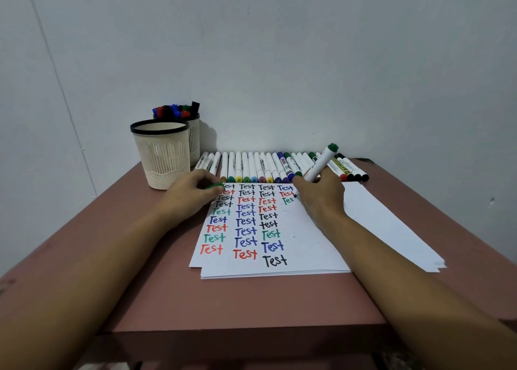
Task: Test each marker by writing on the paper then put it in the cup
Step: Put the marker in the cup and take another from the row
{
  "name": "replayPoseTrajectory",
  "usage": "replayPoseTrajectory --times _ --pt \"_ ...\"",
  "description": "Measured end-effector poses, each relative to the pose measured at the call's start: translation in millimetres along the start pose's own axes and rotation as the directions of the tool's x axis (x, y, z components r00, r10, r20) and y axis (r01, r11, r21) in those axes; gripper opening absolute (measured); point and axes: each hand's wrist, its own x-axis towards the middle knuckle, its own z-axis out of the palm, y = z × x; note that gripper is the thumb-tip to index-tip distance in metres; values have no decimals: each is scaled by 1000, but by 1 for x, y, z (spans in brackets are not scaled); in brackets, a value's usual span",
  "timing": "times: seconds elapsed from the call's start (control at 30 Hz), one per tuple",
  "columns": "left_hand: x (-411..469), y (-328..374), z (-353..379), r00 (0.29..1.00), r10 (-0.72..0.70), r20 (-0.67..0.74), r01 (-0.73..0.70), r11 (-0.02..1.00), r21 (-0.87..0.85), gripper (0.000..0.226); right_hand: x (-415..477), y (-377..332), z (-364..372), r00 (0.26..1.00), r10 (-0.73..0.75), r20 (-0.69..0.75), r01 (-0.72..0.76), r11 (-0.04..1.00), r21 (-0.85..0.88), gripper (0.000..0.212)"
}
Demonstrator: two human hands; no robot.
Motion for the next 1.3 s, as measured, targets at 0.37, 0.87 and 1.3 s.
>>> replayPoseTrajectory --times 0.37,0.87,1.3 --pt "-1 1 -1 1000 -1 11 1 1000 6 9 0 -2 -1 999 1 38 -2 1000 18 12" --pt "-7 10 0 998 55 -42 -58 996 -66 5 0 -7 -4 1000 -13 21 8 972 233 16" --pt "-15 26 8 994 112 -10 -110 955 -275 11 -15 -21 8 876 -65 479 -264 766 586 10"
